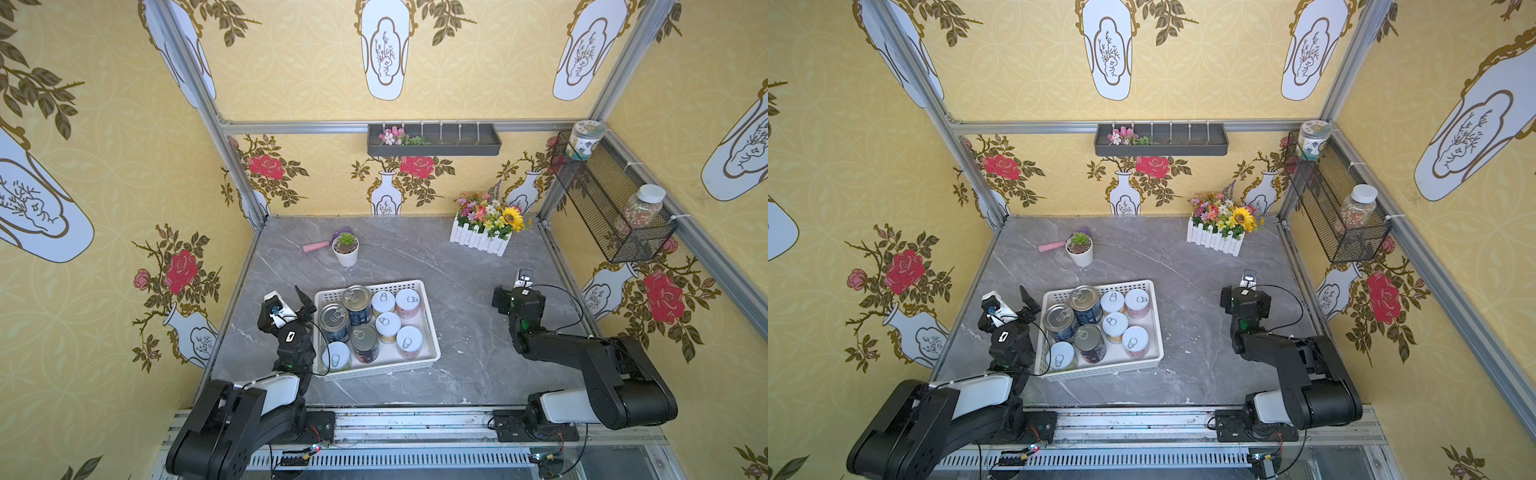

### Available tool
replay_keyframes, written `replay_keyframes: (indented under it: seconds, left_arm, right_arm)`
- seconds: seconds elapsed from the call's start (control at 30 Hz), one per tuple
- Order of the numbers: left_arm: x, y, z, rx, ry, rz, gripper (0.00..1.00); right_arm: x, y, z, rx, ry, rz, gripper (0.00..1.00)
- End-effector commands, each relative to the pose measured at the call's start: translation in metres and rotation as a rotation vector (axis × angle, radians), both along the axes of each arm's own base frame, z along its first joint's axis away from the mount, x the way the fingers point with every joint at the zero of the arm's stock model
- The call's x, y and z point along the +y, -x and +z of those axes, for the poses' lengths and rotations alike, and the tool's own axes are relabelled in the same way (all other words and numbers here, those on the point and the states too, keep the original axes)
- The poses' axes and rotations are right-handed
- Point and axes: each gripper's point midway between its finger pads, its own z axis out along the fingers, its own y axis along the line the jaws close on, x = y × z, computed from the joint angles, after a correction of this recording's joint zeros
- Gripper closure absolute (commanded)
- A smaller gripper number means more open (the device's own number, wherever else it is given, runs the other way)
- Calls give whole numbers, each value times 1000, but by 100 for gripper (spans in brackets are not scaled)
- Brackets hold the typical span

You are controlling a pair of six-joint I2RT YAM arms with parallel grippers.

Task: Put the canned food in the basket
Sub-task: Reset both arms

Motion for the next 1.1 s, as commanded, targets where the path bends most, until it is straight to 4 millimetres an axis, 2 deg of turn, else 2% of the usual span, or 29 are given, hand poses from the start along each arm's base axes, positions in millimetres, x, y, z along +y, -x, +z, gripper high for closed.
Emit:
replay_keyframes:
  seconds: [0.0, 0.17, 0.3, 0.5, 1.07]
  left_arm:
    - [-19, -14, 0, -4, -5, -129, 0]
    - [-16, -22, -11, 47, 52, -169, 0]
    - [-21, -21, -15, 49, 52, -208, 0]
    - [-17, -26, -23, 78, 70, -205, 0]
    - [-17, -26, -22, 71, 73, -206, 0]
  right_arm:
    - [8, -6, 6, -31, -22, 46, 3]
    - [19, 3, 0, -102, -53, 163, 3]
    - [18, 3, 3, -113, -32, 152, 3]
    - [21, 1, 2, -96, -27, 151, 3]
    - [19, -2, -2, -77, -91, 187, 3]
